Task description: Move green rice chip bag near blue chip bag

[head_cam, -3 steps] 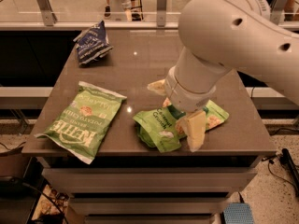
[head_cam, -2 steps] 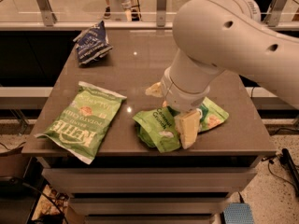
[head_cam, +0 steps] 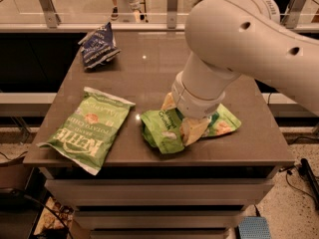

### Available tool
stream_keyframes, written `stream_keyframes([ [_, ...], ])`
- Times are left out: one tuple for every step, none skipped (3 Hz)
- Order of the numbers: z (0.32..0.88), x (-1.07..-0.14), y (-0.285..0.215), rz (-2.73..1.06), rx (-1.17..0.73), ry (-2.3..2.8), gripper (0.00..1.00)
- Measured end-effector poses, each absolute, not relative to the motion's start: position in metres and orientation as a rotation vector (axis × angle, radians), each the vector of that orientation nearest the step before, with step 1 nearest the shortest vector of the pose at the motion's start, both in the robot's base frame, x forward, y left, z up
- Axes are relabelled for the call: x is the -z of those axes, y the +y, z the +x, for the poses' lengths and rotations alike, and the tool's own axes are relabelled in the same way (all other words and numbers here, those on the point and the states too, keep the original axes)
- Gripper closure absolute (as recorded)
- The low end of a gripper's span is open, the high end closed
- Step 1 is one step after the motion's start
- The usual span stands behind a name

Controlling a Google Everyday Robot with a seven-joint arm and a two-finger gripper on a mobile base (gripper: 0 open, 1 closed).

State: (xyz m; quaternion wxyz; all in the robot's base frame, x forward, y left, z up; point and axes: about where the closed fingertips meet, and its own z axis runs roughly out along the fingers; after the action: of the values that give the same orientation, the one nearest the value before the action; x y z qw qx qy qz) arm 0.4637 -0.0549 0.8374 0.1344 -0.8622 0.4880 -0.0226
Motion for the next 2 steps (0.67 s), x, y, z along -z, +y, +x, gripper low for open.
stream_keyframes([
  [0.4632,-0.8384,-0.0545,-2.499,0.069,1.412,0.73],
  [0.4627,-0.8392,-0.0541,-2.500,0.072,1.411,0.95],
])
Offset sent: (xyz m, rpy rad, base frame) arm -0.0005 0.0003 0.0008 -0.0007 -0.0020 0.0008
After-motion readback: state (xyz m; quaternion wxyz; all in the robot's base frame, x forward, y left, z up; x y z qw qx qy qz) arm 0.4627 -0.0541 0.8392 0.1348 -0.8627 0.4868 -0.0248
